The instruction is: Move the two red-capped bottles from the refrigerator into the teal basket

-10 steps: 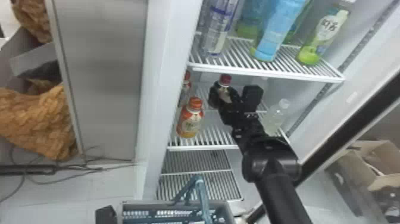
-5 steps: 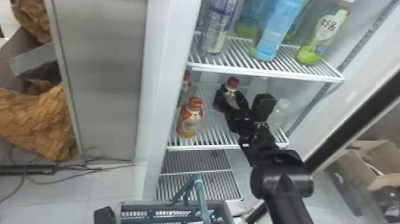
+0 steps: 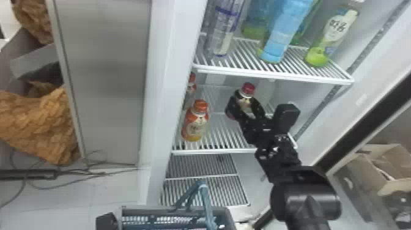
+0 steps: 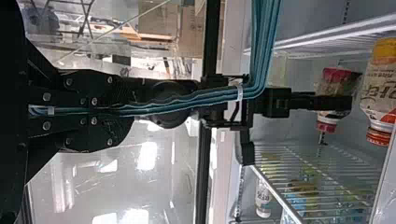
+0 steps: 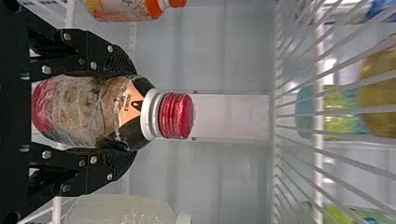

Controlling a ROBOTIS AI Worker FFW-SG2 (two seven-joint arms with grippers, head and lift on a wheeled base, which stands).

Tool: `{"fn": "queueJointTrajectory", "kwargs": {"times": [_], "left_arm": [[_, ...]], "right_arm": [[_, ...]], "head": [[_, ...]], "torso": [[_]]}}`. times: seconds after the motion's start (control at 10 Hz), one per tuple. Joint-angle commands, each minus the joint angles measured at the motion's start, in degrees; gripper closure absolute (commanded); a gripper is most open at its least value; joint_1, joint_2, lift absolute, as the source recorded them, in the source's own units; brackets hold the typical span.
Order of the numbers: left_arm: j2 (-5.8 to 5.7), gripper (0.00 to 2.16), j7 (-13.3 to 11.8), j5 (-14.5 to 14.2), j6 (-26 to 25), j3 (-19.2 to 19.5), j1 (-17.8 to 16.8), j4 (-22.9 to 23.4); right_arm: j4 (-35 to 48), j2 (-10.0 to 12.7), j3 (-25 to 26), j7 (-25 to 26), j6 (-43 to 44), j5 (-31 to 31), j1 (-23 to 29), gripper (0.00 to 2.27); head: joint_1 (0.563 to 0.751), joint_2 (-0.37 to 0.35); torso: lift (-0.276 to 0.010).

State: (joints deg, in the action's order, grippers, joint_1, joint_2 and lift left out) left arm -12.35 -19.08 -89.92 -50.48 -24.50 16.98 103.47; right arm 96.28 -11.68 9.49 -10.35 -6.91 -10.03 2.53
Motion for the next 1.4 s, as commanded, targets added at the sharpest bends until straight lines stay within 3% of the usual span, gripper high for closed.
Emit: {"fn": "queueJointTrajectory", "kwargs": {"times": [0.0,0.7,1.3], "left_arm": [[0.04,1.1,0.01,0.0,0.0,0.16,0.18,-0.05],[0.04,1.1,-0.17,0.0,0.42,0.5,0.46,-0.05],[0.13,1.1,-0.26,0.23,0.7,0.96,0.74,0.09]], "right_arm": [[5.04,-0.01,0.91,-0.19,-0.96,-1.51,3.79,0.76],[23.18,1.75,6.85,-1.86,-6.44,-6.08,17.71,0.76],[37.1,3.16,11.99,-6.7,-20.08,-8.48,28.4,0.76]], "head": [[0.695,-0.35],[0.695,-0.35],[0.695,-0.35]], "torso": [[-0.228],[-0.228],[-0.228]]}}
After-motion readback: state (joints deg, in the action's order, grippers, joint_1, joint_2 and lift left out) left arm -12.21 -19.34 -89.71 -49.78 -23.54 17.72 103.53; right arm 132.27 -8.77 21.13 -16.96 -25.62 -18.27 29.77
